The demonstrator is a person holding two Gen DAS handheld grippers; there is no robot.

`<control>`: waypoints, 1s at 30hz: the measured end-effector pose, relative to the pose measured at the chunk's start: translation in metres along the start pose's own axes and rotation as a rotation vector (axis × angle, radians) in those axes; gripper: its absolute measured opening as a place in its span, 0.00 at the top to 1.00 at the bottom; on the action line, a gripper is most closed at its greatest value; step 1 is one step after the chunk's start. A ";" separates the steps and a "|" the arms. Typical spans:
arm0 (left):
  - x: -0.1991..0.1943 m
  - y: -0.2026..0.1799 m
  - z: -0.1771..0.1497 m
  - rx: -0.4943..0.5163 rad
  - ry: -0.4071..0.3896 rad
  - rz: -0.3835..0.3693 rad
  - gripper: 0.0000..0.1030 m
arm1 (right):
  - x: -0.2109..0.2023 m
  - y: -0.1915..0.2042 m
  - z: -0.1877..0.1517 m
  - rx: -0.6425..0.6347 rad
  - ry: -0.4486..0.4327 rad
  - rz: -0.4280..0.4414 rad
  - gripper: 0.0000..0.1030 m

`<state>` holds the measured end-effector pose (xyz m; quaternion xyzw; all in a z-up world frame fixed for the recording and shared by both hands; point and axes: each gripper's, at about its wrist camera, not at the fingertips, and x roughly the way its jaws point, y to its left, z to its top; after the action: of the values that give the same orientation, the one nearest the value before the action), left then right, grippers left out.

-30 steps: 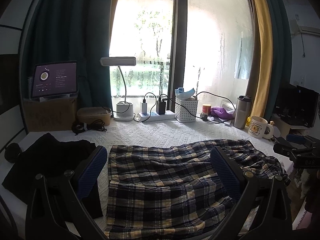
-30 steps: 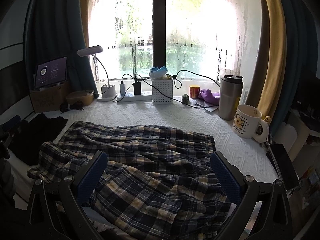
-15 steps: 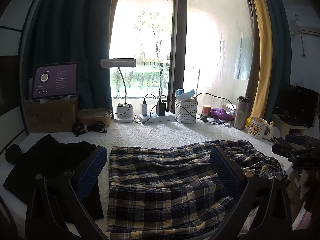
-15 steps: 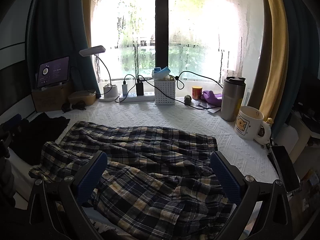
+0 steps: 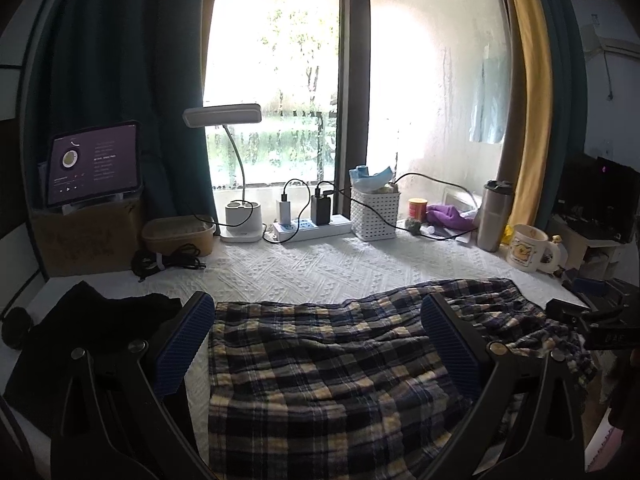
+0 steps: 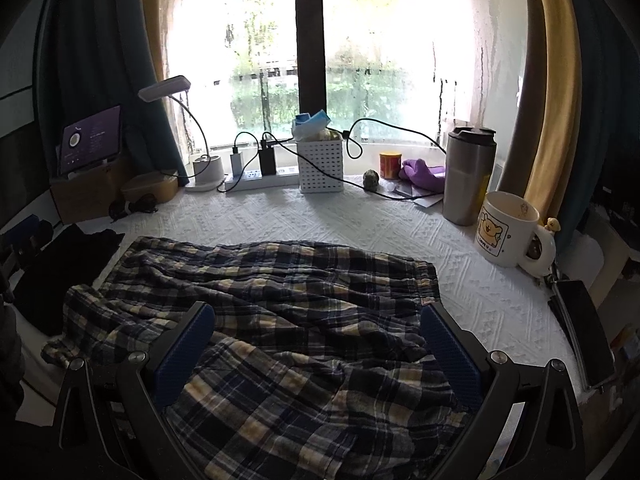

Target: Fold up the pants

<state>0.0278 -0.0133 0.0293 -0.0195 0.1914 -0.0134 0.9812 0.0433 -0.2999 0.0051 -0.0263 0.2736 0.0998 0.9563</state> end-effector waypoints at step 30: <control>0.219 0.106 -0.042 -0.068 0.661 0.085 0.02 | 0.188 -0.101 0.029 0.161 0.389 -0.001 0.23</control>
<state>0.2168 0.0835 -0.0966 -0.0389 0.5002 0.0282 0.8646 0.2349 -0.3626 -0.0700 0.0314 0.4600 0.0704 0.8846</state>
